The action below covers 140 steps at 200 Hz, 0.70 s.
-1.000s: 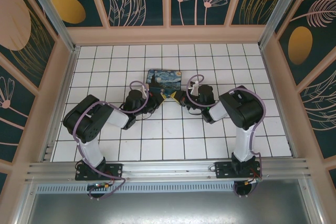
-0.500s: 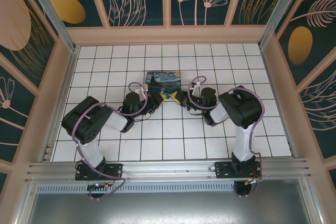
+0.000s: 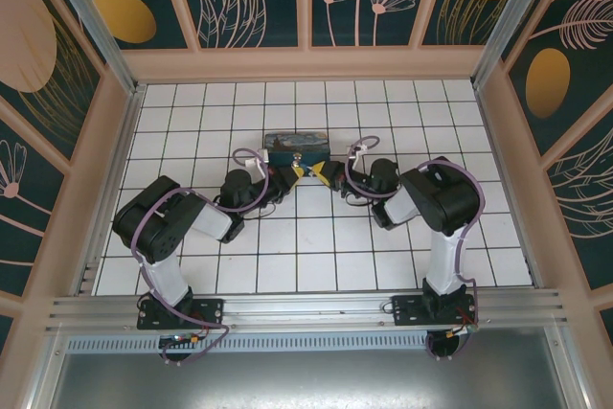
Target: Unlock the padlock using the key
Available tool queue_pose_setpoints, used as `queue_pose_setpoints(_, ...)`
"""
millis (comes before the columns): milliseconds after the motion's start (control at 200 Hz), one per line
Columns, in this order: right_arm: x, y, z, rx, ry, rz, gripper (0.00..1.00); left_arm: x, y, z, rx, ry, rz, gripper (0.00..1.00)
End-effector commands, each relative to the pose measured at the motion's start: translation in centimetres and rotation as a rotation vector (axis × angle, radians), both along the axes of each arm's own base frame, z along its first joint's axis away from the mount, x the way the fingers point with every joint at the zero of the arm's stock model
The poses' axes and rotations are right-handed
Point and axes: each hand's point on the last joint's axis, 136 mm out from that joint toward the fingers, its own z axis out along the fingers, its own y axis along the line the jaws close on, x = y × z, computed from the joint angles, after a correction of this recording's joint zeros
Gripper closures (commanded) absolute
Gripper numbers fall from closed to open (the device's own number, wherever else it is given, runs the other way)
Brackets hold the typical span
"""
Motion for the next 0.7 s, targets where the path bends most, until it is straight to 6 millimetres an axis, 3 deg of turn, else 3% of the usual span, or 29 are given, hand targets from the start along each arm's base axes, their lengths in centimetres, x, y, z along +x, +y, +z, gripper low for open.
queue_pose_setpoints(0, -0.8, 2.1, 3.4, 0.001, -0.116, 0.130, 1.00, -5.1, -4.0, 3.1, -0.065, -0.119, -0.312, 1.00)
queue_pose_setpoints(135, 0.0, 1.0, 3.1, -0.027, -0.078, 0.122, 1.00, -5.5, -4.1, 2.0, 0.001, -0.126, -0.337, 1.00)
queue_pose_setpoints(435, -0.1, 2.3, 1.9, -0.068, -0.023, 0.198, 1.00, -5.2, -4.1, 0.2, 0.075, -0.128, -0.334, 1.00)
queue_pose_setpoints(696, -0.1, 1.9, 1.2, -0.088, -0.017, 0.147, 1.00, -5.2, -3.7, 0.3, 0.072, -0.131, -0.312, 1.00)
